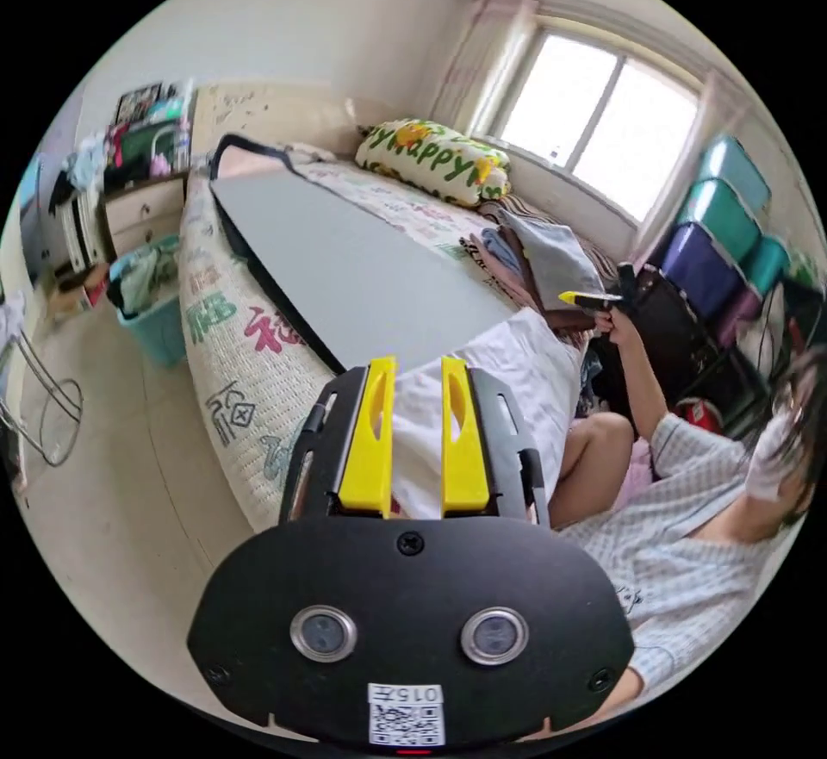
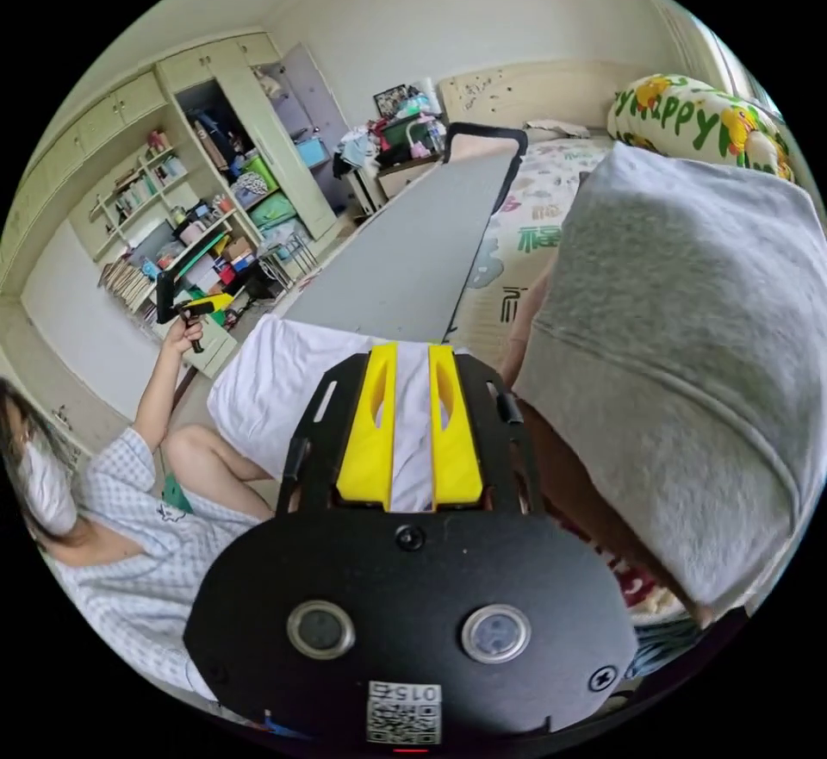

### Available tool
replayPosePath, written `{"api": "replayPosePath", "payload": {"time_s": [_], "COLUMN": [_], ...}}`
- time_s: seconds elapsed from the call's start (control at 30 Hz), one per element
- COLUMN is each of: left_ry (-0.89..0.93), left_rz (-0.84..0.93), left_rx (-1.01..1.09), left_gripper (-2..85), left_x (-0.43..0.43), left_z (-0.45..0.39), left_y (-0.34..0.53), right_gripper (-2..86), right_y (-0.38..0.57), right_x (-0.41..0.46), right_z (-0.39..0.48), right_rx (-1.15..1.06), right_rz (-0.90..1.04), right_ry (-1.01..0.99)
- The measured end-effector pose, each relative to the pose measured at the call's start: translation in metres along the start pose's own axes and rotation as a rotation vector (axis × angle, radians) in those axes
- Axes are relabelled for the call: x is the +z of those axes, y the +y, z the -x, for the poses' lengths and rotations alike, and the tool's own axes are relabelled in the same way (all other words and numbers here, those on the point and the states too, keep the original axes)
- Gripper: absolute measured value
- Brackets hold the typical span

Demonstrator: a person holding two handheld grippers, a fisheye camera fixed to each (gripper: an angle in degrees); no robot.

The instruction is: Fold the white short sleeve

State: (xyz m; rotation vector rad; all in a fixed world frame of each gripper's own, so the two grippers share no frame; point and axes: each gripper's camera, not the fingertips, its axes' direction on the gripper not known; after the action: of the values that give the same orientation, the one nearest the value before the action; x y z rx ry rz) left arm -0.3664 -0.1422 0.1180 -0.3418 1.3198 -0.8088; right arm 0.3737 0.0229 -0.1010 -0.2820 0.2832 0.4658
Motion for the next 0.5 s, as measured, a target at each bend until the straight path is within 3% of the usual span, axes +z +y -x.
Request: {"api": "replayPosePath", "payload": {"time_s": [0.1, 0.2, 0.3, 0.5], "left_ry": [-0.040, -0.032, 0.083, 0.148], "left_rz": [-0.051, 0.037, 0.012, 0.006], "left_rx": [-0.124, -0.162, -0.173, -0.216], "left_gripper": [10.3, 11.0, 10.1, 8.8], "left_x": [0.017, 0.013, 0.008, 0.016], "left_z": [0.034, 0.054, 0.062, 0.076], "left_y": [0.012, 0.008, 0.008, -0.007], "right_gripper": [10.5, 10.1, 8.6, 6.7], "right_y": [0.006, 0.011, 0.016, 0.012], "right_x": [0.029, 0.037, 0.034, 0.051], "right_z": [-0.020, -0.037, -0.050, -0.065], "right_rx": [0.059, 0.082, 0.114, 0.131], "right_rz": [0.010, 0.058, 0.011, 0.045], "right_ry": [-0.008, 0.025, -0.059, -0.155]}}
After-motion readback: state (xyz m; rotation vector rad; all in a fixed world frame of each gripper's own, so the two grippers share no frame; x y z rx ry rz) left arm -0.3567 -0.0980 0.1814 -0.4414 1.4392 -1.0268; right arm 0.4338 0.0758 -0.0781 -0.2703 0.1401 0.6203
